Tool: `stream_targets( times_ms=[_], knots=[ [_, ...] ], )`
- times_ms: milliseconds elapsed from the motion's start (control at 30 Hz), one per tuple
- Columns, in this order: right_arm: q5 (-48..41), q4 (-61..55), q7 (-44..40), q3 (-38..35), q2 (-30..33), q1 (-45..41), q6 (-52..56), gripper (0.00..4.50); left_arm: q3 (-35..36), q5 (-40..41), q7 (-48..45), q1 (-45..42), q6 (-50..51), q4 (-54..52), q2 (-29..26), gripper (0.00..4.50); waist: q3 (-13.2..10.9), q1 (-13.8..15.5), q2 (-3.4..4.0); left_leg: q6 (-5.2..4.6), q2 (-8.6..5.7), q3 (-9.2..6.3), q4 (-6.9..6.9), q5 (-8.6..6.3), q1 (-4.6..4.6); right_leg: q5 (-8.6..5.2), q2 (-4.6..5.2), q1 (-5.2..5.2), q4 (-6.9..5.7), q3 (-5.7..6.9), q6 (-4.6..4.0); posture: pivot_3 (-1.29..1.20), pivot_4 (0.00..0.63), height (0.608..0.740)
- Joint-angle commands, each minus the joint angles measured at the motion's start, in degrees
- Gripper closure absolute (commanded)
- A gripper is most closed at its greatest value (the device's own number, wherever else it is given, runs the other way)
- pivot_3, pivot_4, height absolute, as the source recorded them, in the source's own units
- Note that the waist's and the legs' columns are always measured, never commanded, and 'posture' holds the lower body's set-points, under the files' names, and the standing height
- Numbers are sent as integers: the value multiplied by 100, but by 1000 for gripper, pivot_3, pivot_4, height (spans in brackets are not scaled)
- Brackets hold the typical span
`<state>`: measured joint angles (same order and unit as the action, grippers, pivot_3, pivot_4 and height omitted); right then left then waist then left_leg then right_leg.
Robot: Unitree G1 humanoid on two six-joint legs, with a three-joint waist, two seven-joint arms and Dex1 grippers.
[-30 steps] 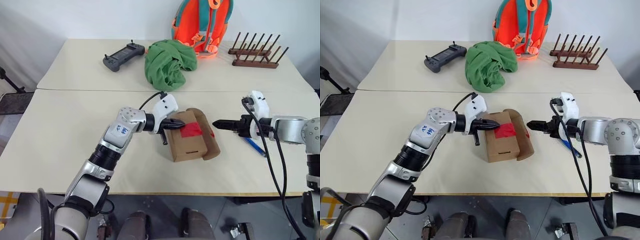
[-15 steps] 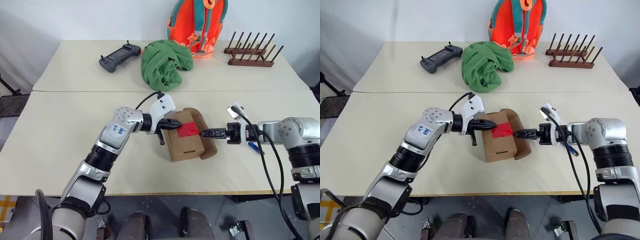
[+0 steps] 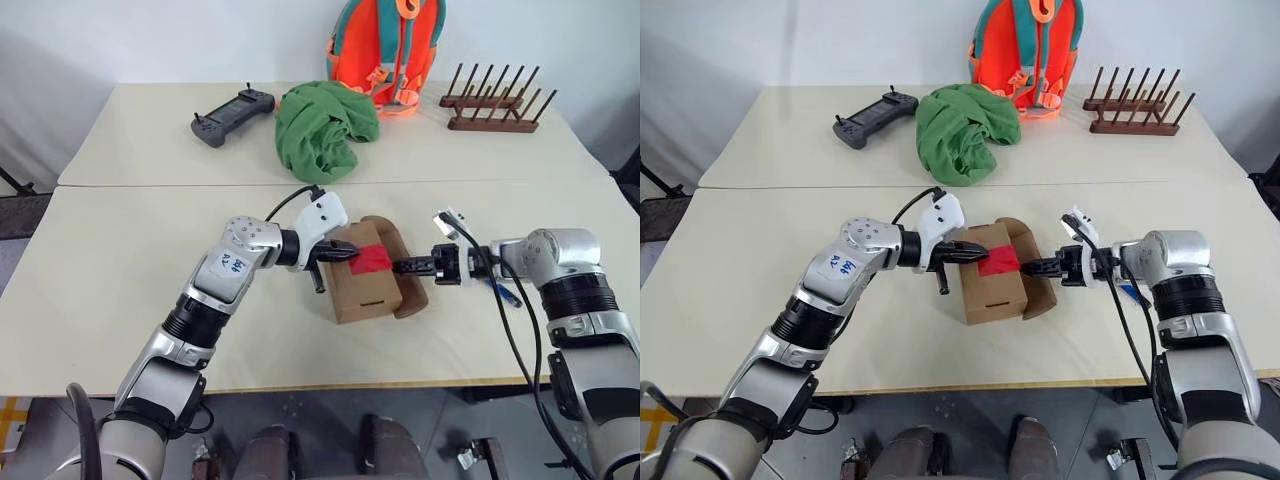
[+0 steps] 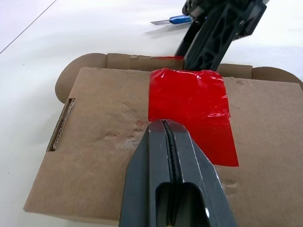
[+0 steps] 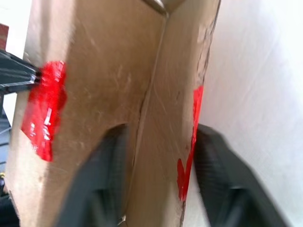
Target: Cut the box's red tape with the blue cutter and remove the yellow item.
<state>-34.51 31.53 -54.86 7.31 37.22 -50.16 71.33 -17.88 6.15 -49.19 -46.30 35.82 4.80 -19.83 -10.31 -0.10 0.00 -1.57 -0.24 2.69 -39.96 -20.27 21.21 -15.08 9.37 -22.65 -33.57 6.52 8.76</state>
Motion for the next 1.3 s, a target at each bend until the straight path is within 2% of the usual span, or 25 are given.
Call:
stream_targets(
  times_ms=[33, 67, 100, 200, 300, 433, 500, 633, 800, 967, 1133, 1200, 1300],
  knots=[
    [50, -195, -29, 61, -134, 119, 264, 4048, -112, -56, -7, 138, 60, -26, -27, 4500, 0, 1, 0, 1, 0, -2, 0, -1, 1, 0, 0, 0, 0, 3, 0, 0, 150, 740],
    [42, -259, 9, 5, -158, 122, 329, 4407, -111, -53, -3, 145, 54, -27, -24, 4500, 0, -1, 0, 1, 0, -3, 0, -1, 2, 0, 0, 0, 1, 5, 0, 0, 150, 740],
    [33, -328, 67, -79, -179, 129, 387, 4464, -112, -53, 2, 149, 49, -29, -19, 4500, 0, 2, 0, 1, -1, -3, 0, -1, 2, 0, 0, 0, 0, 5, 0, 0, 150, 740],
    [-118, -512, 475, -719, -307, 16, 706, 4464, -106, -49, 20, 138, 25, 0, 0, 4500, 0, 1, 0, 1, 0, -4, -1, 0, 2, 0, 0, 1, 0, 6, 0, 0, 150, 740],
    [-305, -1211, 862, -1267, -337, 23, 1256, 4464, -86, -40, 46, 135, 4, 23, 16, 4500, -5, 5, 8, 1, 1, -3, -2, 0, 6, 0, 0, -1, 0, 4, 0, 0, 150, 740],
    [-550, -2592, 1662, -1628, -326, 222, 2034, 4464, -40, -28, 66, 179, -58, 35, 15, 4500, -13, 46, 22, 1, -2, -6, -3, 0, 18, 0, 2, -13, -3, 5, 0, 0, 150, 740],
    [-996, -3068, 2134, -1733, -310, 310, 2117, 4464, -1, -18, 79, 197, -114, 57, 33, 4500, -13, 78, 22, 2, -2, -13, -2, -1, 22, 0, 2, -17, -4, 10, 0, 0, 150, 740],
    [-2102, -3606, 3376, -1991, -310, 370, 2117, 4464, 62, -29, 111, 190, -249, 161, 93, 4500, -13, 137, 22, 3, -7, -13, -2, -1, 23, 0, 2, -17, -2, 14, 0, 0, 150, 740],
    [-3793, -4138, 5703, -2283, -262, 109, 2117, 4464, 272, -57, 274, 118, -647, 433, 234, 4500, -13, 146, 21, 0, -3, -10, -4, 0, 26, 0, 3, -17, 1, 13, 0, 0, 150, 740],
    [-5236, -4201, 7345, -2008, 379, -456, 2075, 4464, 408, -35, 320, 20, -832, 607, 307, 4500, -21, 153, 35, -3, -4, -8, -3, 1, 30, 0, 4, -19, 6, 15, 0, 0, 150, 740],
    [-7396, -4318, 8996, -803, 1368, -561, 818, 4464, 496, 22, 324, -18, -878, 639, 369, 4500, -31, 153, 19, -9, -4, 9, -3, -5, 51, 1, 4, -22, 8, 51, 1, 0, 150, 740],
    [-7809, -4461, 9347, -342, 1567, -568, 406, 4464, 547, 85, 301, -35, -842, 619, 380, 4500, -31, 148, 19, -10, -6, 21, 2, -6, 66, 1, 6, -47, 8, 54, 1, 0, 150, 740],
    [-7849, -4562, 9610, 115, 1578, -527, 64, 4464, 703, 292, 182, -124, -674, 581, 370, 4500, -31, 138, 18, -10, -12, 35, -6, -6, 111, 1, 6, -95, 3, 73, 1, 0, 150, 740]
  ],
)
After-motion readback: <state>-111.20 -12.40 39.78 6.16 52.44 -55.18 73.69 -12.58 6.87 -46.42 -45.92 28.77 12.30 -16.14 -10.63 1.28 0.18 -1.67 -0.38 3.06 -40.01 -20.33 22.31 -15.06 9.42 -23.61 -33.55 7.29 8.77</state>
